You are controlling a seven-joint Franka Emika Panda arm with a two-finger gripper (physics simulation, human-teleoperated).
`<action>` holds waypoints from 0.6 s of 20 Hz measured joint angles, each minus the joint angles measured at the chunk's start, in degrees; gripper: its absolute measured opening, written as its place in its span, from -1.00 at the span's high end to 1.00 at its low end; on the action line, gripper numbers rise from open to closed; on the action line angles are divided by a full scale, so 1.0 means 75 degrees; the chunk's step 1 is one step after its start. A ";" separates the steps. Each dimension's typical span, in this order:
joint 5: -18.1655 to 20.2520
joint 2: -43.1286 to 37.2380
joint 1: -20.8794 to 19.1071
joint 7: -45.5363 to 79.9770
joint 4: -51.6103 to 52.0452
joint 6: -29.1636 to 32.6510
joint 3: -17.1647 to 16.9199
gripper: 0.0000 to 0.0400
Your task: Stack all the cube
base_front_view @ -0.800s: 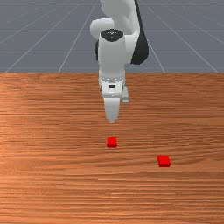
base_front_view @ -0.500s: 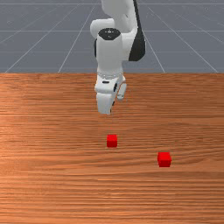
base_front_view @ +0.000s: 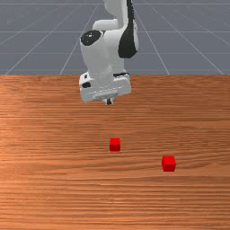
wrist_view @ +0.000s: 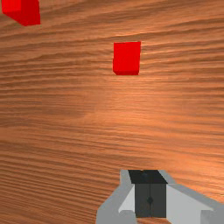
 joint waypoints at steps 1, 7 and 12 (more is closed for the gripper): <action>0.0029 0.0006 -0.0001 0.0059 -0.0001 -0.0006 -0.0004 0.99; 0.0165 0.0266 0.0047 0.0711 0.0510 0.0161 -0.0026 1.00; 0.0434 0.1192 0.0151 0.0618 0.1136 0.0445 0.0237 -0.83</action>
